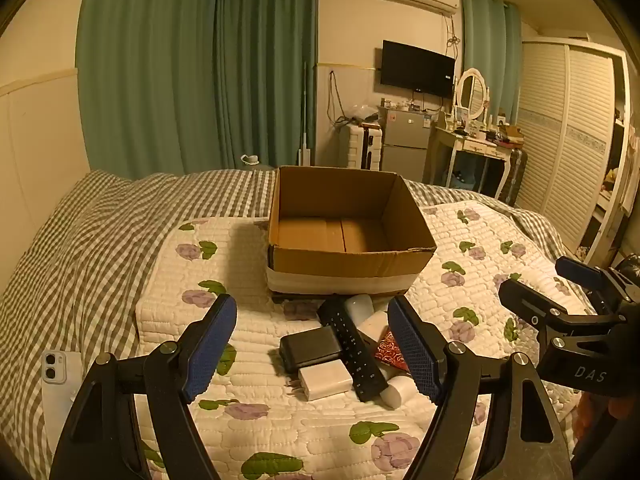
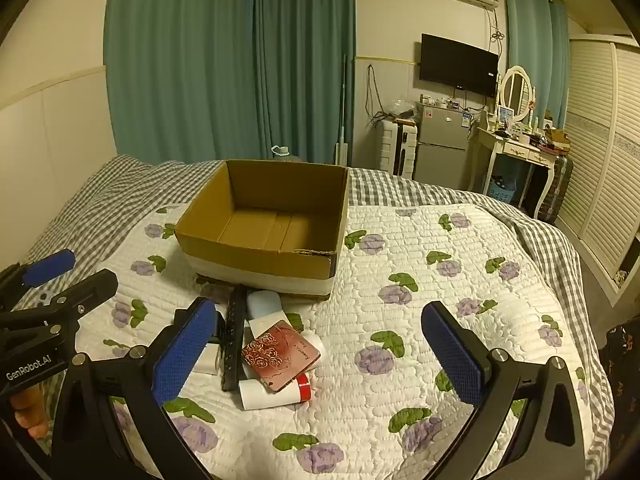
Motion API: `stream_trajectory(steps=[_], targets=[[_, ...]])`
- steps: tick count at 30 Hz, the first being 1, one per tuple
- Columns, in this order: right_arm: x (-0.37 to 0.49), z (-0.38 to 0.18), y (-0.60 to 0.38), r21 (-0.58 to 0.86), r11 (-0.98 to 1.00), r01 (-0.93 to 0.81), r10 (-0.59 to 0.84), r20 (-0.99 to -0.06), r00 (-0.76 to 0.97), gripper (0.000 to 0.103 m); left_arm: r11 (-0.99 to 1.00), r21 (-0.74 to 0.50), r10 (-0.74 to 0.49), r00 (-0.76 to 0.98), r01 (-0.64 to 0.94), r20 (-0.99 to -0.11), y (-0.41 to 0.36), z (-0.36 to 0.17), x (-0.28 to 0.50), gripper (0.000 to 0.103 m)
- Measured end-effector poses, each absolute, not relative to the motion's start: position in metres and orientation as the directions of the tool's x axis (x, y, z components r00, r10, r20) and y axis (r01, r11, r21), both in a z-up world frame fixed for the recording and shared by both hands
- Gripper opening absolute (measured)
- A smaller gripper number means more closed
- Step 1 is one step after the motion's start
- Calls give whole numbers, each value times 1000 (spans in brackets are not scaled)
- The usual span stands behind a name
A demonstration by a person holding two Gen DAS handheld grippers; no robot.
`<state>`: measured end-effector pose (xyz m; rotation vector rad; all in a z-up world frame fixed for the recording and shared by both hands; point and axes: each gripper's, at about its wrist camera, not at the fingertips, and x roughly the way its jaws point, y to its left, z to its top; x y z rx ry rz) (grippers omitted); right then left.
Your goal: Organize rigid objects
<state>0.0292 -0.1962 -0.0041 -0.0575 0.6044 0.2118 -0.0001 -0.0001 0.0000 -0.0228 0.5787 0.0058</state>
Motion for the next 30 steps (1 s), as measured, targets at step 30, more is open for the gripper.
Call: stream_trajectory(steps=[30], targets=[[29,-6,-195,2,976,-217,179,-569,803,103,1000,-17,5,837,-18,-548,0,4,0,81]])
